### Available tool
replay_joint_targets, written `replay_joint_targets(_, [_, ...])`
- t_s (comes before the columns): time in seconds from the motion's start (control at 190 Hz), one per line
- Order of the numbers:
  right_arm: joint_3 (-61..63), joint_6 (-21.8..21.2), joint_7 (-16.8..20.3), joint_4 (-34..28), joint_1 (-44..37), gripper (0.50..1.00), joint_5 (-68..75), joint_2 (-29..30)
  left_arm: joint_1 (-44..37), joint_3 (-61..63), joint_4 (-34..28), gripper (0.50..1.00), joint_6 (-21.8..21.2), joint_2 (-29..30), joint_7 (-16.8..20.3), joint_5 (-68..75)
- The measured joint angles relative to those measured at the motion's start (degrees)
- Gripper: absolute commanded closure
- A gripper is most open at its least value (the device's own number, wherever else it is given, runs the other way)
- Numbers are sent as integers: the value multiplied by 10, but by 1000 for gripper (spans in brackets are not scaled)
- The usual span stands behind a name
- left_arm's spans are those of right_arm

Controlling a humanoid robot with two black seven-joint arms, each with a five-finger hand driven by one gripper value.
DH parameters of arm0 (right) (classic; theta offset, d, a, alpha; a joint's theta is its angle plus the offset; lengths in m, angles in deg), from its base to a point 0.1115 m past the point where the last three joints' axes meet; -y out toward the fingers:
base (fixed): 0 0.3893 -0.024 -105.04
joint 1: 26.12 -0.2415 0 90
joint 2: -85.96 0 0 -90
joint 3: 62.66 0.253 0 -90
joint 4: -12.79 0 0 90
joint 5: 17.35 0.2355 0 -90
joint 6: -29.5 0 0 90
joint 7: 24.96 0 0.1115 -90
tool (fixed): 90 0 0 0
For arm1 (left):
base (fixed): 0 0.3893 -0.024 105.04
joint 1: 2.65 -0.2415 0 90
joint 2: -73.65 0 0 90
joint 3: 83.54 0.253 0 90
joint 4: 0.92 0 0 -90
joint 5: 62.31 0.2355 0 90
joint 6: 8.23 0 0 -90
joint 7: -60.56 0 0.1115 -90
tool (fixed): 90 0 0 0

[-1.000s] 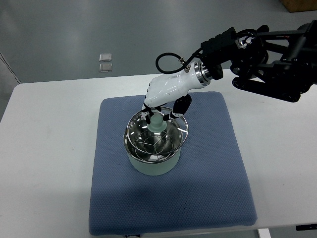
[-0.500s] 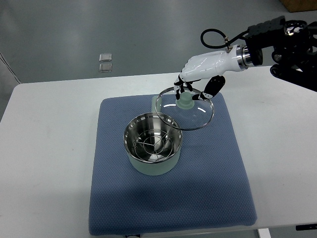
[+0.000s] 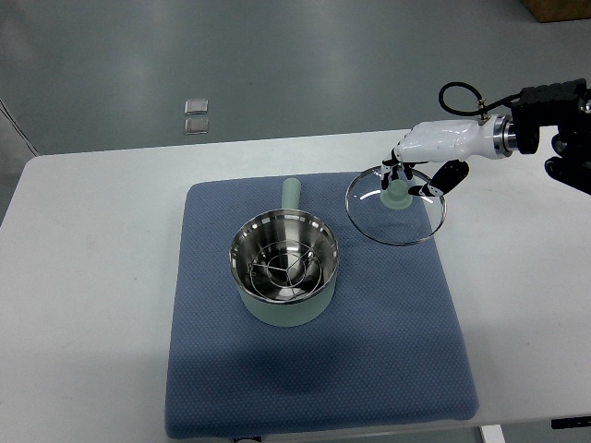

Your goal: Open lid and place right of pot

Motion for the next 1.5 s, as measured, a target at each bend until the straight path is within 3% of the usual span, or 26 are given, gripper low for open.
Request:
replay_joint_targets(0.368, [-2, 23, 0, 26, 50, 985, 0, 24, 0, 0, 0, 500, 0, 0, 0, 0])
replay_joint_targets(0.431, [-2, 23, 0, 26, 53, 967, 0, 27, 0, 0, 0, 500, 0, 0, 0, 0])
replay_joint_targets(0.473, [-2, 24, 0, 26, 54, 924, 0, 29, 0, 0, 0, 500, 0, 0, 0, 0])
replay_joint_targets(0.526, [0, 24, 0, 26, 54, 924, 0, 30, 0, 0, 0, 500, 0, 0, 0, 0])
replay_joint_targets(0.531, [0, 24, 0, 26, 54, 833, 0, 30, 0, 0, 0, 500, 0, 0, 0, 0])
replay_joint_targets(0.573, [1, 24, 0, 26, 54, 742, 0, 30, 0, 0, 0, 500, 0, 0, 0, 0])
replay_joint_targets(0.726, [42, 20, 0, 26, 54, 607, 4, 29, 0, 0, 0, 500, 0, 0, 0, 0])
replay_joint_targets(1.036, [92, 12, 0, 25, 53, 603, 141, 31, 0, 0, 0, 500, 0, 0, 0, 0])
replay_joint_targets(1.294, [113, -25, 0, 32, 62, 585, 441, 36, 0, 0, 0, 500, 0, 0, 0, 0])
replay_joint_targets(1.499, [132, -30, 2, 62, 99, 576, 733, 58, 0, 0, 0, 500, 0, 0, 0, 0])
